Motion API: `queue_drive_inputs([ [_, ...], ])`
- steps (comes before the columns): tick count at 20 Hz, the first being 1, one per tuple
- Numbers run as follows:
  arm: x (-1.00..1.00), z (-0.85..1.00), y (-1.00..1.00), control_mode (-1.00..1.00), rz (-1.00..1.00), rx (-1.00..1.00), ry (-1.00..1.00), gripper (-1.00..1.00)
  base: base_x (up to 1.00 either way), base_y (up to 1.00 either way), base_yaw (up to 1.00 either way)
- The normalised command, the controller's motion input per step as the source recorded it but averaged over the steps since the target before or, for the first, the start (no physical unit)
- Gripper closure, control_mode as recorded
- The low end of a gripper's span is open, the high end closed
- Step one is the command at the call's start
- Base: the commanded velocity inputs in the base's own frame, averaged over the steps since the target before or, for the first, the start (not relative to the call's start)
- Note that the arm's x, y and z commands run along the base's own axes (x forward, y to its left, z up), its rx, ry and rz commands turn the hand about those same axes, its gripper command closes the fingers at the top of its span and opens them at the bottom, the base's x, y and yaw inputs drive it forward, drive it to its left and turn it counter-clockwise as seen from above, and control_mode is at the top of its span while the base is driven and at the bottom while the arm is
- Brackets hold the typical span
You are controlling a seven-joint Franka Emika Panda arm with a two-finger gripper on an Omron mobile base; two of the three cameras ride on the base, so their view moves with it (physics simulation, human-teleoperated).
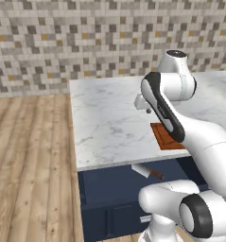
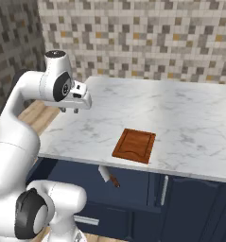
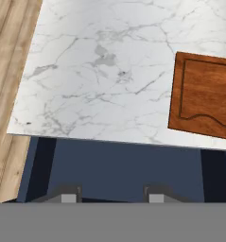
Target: Pick up the knife from the drawer and place it on the cutting board. Then place the meat from the plate to the cutting board.
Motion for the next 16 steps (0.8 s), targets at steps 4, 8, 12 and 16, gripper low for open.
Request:
queue_drive_inputs([
  [4,0.00,0.00,0.00,1.00,0.00,0.00,0.00,-1.00,0.00,0.06,0.02],
  [8,0.00,0.00,0.00,1.00,0.00,0.00,0.00,-1.00,-0.07,-0.08,0.00],
  [12,0.00,0.00,0.00,1.00,0.00,0.00,0.00,-1.00,-0.44,-0.77,0.00],
  [16,0.00,0.00,0.00,1.00,0.00,0.00,0.00,-1.00,-0.47,-0.96,0.00],
])
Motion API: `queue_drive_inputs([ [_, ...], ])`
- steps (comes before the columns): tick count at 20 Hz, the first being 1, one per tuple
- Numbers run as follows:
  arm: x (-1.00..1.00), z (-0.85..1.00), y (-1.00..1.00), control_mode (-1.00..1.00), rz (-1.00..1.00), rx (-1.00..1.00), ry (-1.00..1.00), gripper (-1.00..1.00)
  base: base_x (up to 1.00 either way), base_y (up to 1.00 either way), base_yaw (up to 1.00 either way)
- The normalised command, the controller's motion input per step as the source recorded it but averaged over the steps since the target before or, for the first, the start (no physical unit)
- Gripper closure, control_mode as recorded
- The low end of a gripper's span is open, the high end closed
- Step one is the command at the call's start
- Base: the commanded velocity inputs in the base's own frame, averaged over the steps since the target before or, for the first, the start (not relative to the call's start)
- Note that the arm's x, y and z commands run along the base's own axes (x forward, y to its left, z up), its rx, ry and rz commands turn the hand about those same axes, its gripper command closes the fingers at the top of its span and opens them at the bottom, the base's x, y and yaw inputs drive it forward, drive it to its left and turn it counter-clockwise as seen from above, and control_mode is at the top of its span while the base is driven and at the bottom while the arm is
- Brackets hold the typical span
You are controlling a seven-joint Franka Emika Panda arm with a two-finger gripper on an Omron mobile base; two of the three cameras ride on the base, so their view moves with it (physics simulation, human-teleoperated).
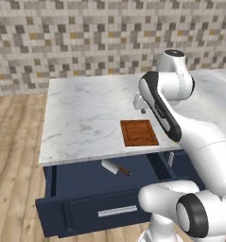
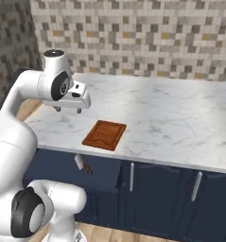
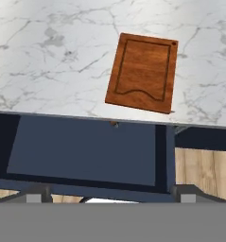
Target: Pick up the knife from the drawer and place it on the cutting board. Then place the meat from the plate to the cutting board.
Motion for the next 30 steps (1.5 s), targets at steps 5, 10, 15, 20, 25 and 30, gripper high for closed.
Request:
queue_drive_inputs([
  [5,0.00,0.00,0.00,1.00,0.00,0.00,0.00,-1.00,-0.41,-0.84,0.00],
  [10,0.00,0.00,0.00,1.00,0.00,0.00,0.00,-1.00,-0.12,-0.57,0.05],
  [15,0.00,0.00,0.00,1.00,0.00,0.00,0.00,-1.00,0.00,-0.48,0.14],
  [20,0.00,0.00,0.00,1.00,0.00,0.00,0.00,-1.00,0.00,-0.40,0.21],
  [25,0.00,0.00,0.00,1.00,0.00,0.00,0.00,-1.00,0.13,-0.27,0.24],
  [30,0.00,0.00,0.00,1.00,0.00,0.00,0.00,-1.00,0.21,-0.32,0.27],
])
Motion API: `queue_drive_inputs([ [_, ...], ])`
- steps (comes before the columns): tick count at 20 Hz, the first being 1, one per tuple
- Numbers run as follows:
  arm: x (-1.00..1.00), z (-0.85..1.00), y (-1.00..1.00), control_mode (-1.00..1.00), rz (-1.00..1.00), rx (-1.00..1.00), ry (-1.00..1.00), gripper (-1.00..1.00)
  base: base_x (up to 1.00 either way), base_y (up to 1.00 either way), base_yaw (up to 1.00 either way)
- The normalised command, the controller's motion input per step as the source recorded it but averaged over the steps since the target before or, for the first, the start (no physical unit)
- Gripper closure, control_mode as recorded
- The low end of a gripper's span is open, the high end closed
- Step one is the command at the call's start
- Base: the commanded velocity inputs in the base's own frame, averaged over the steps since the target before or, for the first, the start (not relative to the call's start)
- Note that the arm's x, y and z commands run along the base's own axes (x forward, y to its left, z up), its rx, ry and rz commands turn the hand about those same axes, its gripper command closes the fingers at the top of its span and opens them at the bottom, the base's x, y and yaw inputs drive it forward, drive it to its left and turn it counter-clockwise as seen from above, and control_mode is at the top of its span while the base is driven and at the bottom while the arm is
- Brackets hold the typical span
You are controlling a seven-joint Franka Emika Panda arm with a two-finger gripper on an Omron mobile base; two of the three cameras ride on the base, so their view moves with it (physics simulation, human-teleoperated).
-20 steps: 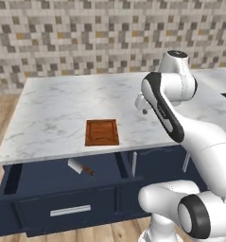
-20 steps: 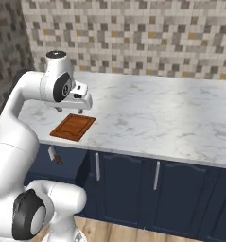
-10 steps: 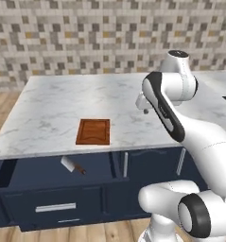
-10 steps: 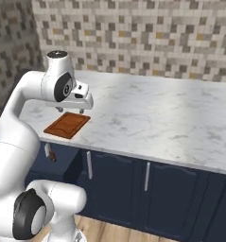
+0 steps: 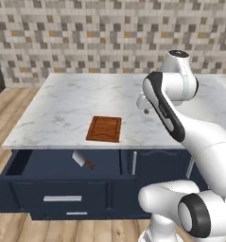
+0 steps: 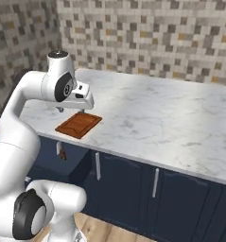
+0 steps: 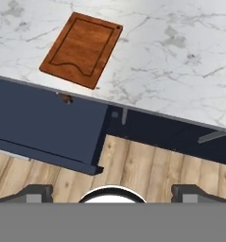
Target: Pick up the knife from the drawer and place it on the cutting board. Then place the meat from the plate to the cutting board.
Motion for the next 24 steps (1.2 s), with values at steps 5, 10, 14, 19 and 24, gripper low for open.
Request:
queue_drive_inputs([
  [5,0.00,0.00,0.00,1.00,0.00,0.00,0.00,-1.00,0.19,-0.44,0.31],
  [10,0.00,0.00,0.00,1.00,0.00,0.00,0.00,-1.00,0.35,-0.44,0.35],
  [14,0.00,0.00,0.00,1.00,0.00,0.00,0.00,-1.00,0.49,-0.36,0.40],
  [19,0.00,0.00,0.00,1.00,0.00,0.00,0.00,-1.00,0.10,-0.46,0.40],
  [24,0.00,0.00,0.00,1.00,0.00,0.00,0.00,-1.00,-0.33,-0.30,0.40],
])
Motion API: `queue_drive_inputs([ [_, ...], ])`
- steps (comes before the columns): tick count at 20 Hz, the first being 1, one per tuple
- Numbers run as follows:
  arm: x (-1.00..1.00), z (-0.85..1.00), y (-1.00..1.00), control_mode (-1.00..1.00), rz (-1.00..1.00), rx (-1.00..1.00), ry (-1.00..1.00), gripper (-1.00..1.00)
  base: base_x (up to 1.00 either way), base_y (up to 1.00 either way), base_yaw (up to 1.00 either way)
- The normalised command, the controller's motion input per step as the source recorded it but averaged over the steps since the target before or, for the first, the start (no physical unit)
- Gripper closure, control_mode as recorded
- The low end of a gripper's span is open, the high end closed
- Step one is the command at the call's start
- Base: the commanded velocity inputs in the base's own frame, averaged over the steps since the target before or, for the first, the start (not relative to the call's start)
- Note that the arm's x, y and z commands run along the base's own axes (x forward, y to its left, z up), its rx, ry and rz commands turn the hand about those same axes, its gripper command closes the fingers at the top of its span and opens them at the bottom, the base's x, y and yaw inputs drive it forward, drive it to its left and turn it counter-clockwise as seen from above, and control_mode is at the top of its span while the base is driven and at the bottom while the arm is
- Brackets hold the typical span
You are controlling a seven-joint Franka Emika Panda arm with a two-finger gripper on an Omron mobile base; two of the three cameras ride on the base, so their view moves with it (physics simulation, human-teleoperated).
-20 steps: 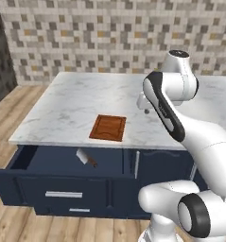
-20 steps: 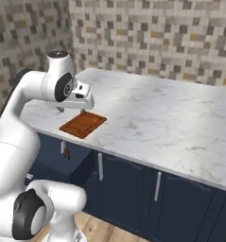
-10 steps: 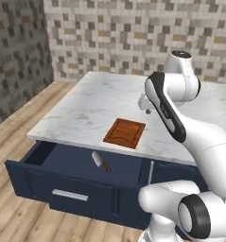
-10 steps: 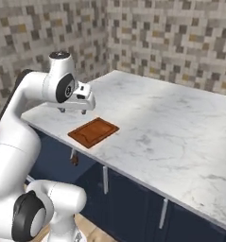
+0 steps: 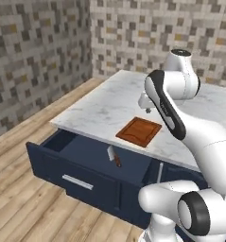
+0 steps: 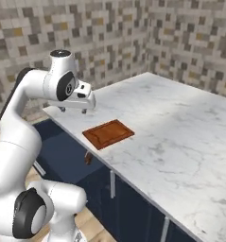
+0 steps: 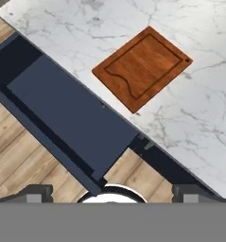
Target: Pick up the knife from the drawer and place it on the cutting board. Then place the meat from the plate to the cutting board.
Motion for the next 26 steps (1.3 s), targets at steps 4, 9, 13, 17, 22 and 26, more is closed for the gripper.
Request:
queue_drive_inputs([
  [4,0.00,0.00,0.00,1.00,0.00,0.00,0.00,-1.00,-0.16,-0.37,0.41],
  [9,0.00,0.00,0.00,1.00,0.00,0.00,0.00,-1.00,-0.10,-0.54,0.42],
  [13,0.00,0.00,0.00,1.00,0.00,0.00,0.00,-1.00,-0.18,-0.61,0.43],
  [17,0.00,0.00,0.00,1.00,0.00,0.00,0.00,-1.00,-0.07,-0.57,0.41],
  [22,0.00,0.00,0.00,1.00,0.00,0.00,0.00,-1.00,0.11,-0.43,0.32],
  [26,0.00,0.00,0.00,1.00,0.00,0.00,0.00,-1.00,0.18,-0.57,0.26],
])
